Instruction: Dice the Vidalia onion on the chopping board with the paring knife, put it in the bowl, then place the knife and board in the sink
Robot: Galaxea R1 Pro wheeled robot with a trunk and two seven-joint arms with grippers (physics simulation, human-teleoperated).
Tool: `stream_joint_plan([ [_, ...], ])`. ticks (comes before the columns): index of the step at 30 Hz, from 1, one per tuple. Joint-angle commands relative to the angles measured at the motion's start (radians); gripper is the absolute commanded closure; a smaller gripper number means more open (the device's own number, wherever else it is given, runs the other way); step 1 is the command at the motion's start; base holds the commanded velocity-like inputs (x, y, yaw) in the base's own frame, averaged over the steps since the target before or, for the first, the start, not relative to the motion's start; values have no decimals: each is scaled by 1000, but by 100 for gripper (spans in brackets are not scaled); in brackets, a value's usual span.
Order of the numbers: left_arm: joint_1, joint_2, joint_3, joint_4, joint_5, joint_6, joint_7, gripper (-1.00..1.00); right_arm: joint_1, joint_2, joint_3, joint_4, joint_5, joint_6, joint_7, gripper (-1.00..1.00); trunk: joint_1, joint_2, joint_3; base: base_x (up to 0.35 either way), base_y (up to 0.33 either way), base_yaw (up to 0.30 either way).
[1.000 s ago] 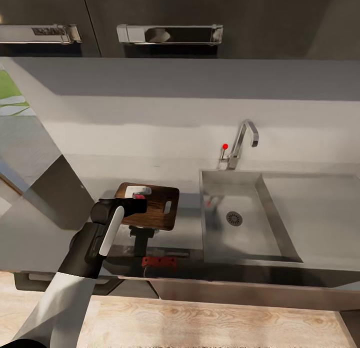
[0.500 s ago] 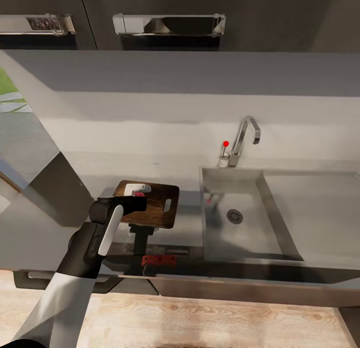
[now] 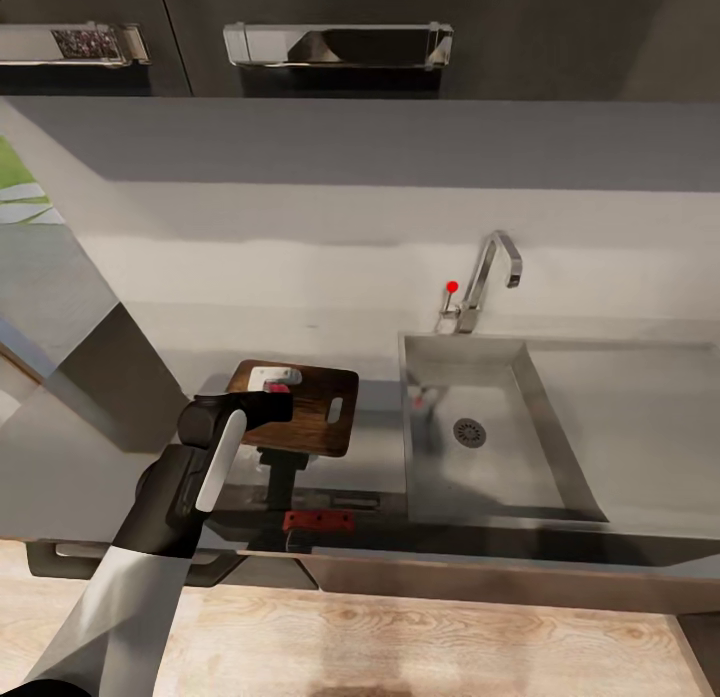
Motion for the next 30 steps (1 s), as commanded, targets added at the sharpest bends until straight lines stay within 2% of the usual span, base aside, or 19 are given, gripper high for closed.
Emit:
stream_joint_plan([
  [1,0,0,-1,42,15,4,9,100,0,0,-4,0,4,-3,3,-100,1,-1,-1,0,0,0],
  [17,0,0,-1,42,15,4,9,100,0,0,-4,0,4,-3,3,-100,1,-1,22,0,0,0],
  [30,-1,0,-1,56,15,3,9,100,0,0,-4,0,4,-3,3,-100,1,-1,24,0,0,0],
])
